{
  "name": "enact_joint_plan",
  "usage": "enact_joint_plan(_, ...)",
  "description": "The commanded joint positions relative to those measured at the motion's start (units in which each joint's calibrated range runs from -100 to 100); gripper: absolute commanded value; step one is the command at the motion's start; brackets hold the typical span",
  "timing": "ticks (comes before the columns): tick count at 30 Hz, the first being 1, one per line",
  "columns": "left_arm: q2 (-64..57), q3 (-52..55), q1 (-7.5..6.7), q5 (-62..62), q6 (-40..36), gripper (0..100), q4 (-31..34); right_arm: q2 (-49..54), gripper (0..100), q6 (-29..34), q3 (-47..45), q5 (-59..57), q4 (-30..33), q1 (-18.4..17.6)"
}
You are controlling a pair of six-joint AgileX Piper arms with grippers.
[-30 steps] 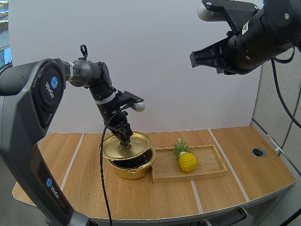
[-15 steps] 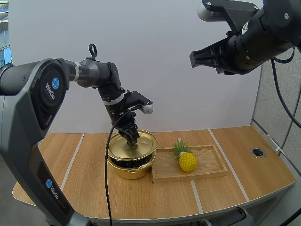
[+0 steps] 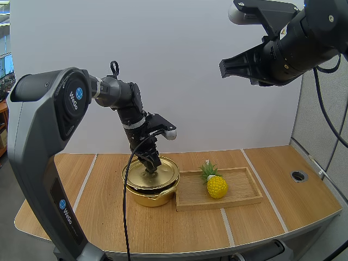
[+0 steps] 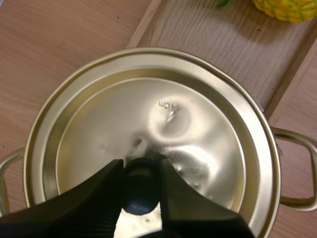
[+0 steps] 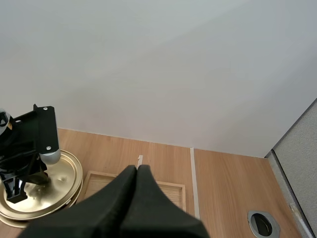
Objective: Open the pot, put the grape inside, and close it
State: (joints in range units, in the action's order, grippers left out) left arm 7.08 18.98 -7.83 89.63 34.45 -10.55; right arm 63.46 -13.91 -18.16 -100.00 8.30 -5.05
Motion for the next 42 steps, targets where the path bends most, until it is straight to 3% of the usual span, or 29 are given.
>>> enact_joint_plan(1,0.4,0.0,-0.22,-4.6,-0.6,0,0.2,0.7,0,0.5,-0.1,0.0,0.3,0.2)
enact_joint_plan(22,3.2,0.0,-0.22,4.6,-0.7,0,0.2,0.7,0,0.5,-0.1,0.0,0.2,0.2)
enact_joint_plan(42,3.2,0.0,-0.22,9.2,-2.6,0,4.1,0.7,0,0.5,-0.1,0.0,0.2,0.2)
